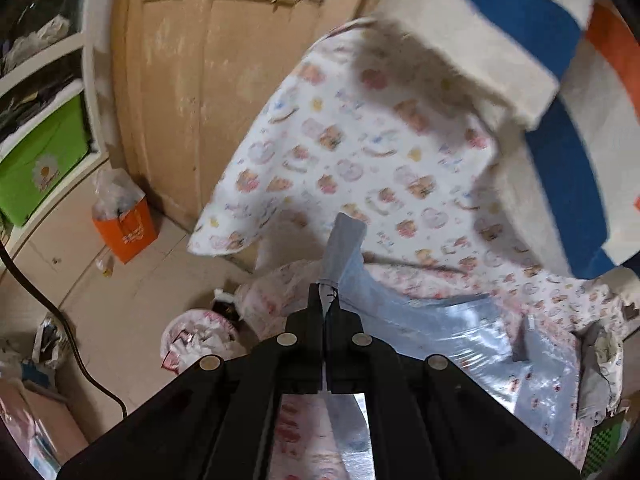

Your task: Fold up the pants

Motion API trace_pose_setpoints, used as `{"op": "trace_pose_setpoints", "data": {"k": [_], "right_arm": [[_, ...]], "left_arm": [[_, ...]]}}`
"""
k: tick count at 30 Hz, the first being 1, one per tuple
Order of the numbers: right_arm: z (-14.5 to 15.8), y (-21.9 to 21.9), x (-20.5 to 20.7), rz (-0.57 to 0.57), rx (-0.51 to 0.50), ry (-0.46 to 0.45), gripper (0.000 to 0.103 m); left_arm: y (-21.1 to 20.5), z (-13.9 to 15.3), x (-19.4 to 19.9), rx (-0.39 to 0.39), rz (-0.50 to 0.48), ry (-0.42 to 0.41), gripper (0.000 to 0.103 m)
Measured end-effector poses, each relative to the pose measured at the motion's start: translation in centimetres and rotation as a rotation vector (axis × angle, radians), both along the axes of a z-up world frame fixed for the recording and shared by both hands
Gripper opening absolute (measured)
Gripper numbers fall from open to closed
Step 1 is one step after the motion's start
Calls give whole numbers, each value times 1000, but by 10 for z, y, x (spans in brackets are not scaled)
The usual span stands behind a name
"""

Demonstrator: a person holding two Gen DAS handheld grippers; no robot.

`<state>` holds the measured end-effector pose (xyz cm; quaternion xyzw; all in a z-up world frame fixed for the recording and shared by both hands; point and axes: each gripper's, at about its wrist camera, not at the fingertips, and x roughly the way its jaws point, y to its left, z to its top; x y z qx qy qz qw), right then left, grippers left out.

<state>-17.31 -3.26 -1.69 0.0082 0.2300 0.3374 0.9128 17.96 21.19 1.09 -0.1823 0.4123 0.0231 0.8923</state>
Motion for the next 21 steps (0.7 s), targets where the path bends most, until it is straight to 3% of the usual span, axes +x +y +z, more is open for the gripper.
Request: {"op": "trace_pose_setpoints", "data": {"k": [5,13,21], "right_arm": [[11,-24,-5,-54,26,-15,8],[12,-75,-21,-205,-20,-37,8],[17,-116,-45,-355,-51,-85,8]], "left_arm": [[-42,32,6,-29,-84,-62,0],[-163,66,25,-75,-287,-88,0],[-272,66,30,-112,-455,-82,0]]}}
